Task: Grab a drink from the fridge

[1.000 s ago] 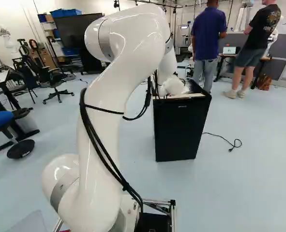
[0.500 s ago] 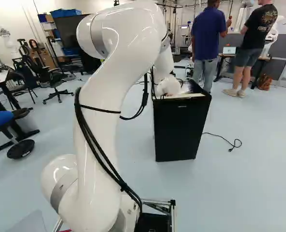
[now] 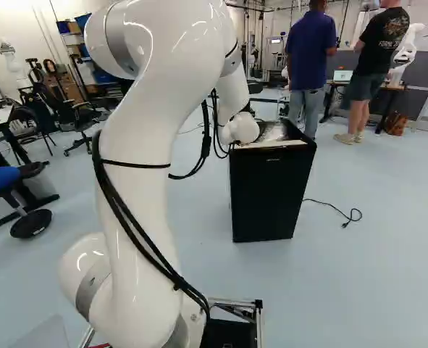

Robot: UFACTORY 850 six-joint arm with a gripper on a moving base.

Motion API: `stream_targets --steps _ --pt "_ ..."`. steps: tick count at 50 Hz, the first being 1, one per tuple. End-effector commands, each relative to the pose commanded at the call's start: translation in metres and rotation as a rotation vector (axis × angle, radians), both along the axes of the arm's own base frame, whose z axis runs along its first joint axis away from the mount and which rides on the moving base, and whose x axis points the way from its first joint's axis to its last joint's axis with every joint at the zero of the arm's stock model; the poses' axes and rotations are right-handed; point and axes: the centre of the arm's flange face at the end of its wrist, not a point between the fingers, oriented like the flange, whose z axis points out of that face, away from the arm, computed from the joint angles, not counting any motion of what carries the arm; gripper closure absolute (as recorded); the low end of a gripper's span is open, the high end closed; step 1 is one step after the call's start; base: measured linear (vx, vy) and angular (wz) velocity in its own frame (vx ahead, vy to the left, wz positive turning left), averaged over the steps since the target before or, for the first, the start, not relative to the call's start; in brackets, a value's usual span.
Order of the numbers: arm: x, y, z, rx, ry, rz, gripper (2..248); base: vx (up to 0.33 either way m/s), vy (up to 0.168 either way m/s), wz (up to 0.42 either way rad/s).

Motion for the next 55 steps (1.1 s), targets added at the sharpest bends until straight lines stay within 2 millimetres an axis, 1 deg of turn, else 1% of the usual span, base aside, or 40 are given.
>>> stream_targets --steps 14,27,38,47,55 --pt "-0.027 0.031 0.002 0.009 0.02 -0.015 152 0.0 0.0 0.0" --pt "-0.06 0.063 0.002 0.017 0.046 -0.032 152 0.0 0.0 0.0" --pt "-0.096 0.091 -0.002 0.023 0.074 -0.048 152 0.0 0.0 0.0" --pt "-0.131 0.114 -0.007 0.026 0.102 -0.063 152 0.0 0.0 0.0" --pt "-0.158 0.13 -0.013 0.027 0.125 -0.073 152 0.0 0.0 0.0"
